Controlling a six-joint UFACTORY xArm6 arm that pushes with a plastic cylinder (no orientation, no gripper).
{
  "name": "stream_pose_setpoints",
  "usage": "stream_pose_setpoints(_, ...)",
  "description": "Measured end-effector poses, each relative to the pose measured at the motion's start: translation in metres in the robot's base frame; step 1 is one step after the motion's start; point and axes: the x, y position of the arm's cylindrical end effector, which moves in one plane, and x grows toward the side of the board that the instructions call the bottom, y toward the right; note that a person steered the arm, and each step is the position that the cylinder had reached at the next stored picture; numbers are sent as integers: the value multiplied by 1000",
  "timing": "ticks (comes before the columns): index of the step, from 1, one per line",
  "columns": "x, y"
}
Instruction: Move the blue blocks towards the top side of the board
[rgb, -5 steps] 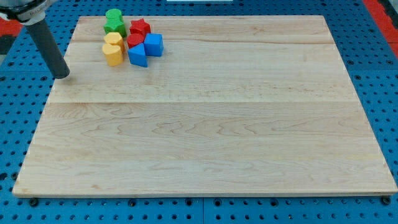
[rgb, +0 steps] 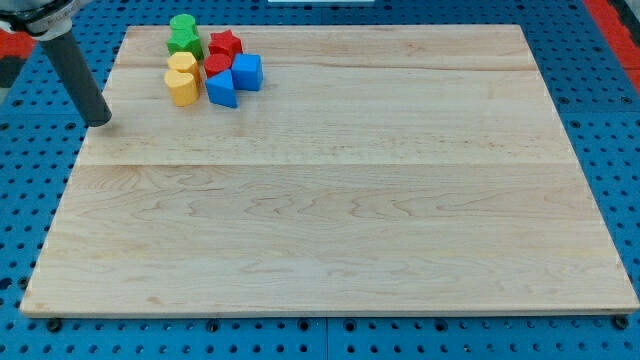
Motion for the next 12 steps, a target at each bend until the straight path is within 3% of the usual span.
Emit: stream_pose_setpoints(12, -36, -30)
